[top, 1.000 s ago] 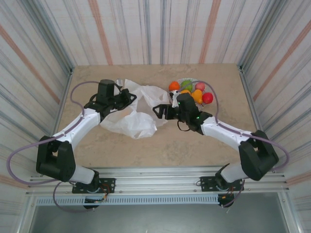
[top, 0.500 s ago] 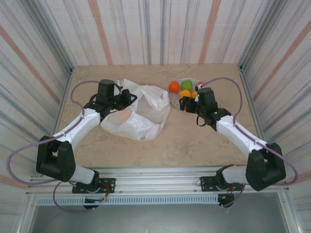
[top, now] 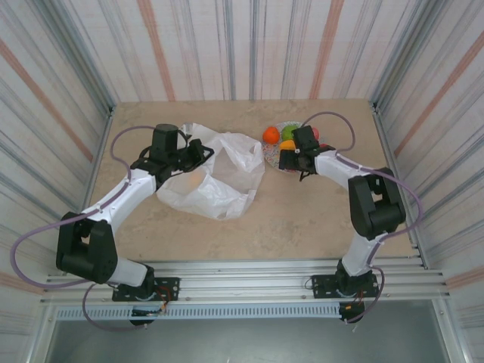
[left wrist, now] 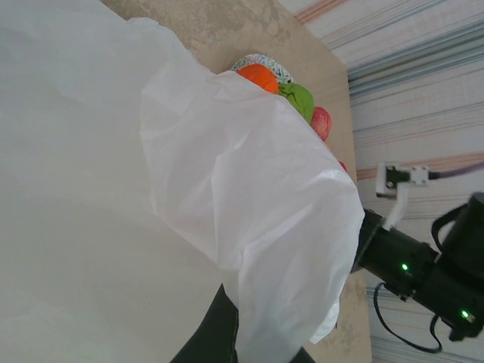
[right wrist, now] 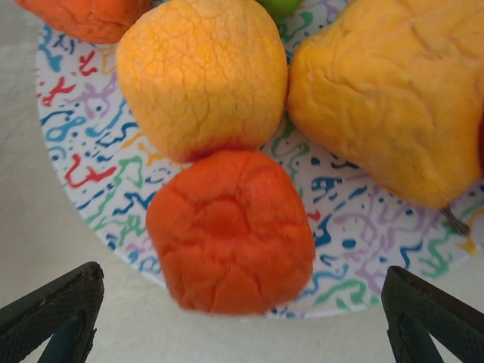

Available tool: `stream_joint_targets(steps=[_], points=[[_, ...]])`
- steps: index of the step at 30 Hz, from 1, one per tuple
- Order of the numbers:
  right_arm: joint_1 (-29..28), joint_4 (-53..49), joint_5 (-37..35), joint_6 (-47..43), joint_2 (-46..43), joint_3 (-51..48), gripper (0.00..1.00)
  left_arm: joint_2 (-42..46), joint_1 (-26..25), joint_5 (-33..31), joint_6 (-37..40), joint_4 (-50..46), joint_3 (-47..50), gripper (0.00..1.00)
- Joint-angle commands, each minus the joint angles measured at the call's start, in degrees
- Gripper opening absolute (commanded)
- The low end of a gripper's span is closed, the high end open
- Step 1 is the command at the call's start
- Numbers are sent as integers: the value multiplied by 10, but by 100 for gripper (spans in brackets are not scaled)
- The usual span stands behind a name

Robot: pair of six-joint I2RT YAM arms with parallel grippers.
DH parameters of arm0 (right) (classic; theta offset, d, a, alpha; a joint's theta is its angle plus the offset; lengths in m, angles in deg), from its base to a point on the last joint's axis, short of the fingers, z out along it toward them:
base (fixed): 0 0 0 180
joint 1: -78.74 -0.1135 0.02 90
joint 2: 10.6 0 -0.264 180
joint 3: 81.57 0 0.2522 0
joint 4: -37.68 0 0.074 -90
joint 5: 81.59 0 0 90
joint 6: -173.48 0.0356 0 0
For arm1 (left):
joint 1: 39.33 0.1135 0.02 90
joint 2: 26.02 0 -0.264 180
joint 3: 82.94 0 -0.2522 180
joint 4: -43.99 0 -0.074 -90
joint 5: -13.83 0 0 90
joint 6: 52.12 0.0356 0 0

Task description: Place the fruits into the plastic bag

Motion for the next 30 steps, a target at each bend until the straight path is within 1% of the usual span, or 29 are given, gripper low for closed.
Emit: stream_joint_targets(steps=[1,7,12,14,18,21,25,30], points=[[0,-33,-24,-23,35,33,93,21,4,12,7,-5,4,1],[0,-44,-26,-39,72,60,78,17,4,19,2,1,5,1],[-1,-35,-15,-48,70,57,64,13,4,21,3,3,5,1],[-1,-33,-16,-51,61,51,61,10,4,22,3,4,5,1],[-1,-31,-20,-56,22,30,61,7,4,25,1,5,6,1],[-1,-30,-15,-54,-35,-2,61,8,4,27,0,5,7,1],[-11,-15,47,-50,-131,-72,63,8,4,27,0,3,5,1],[-68,23,123,-16,-213,-157,63,9,4,25,0,1,7,1]])
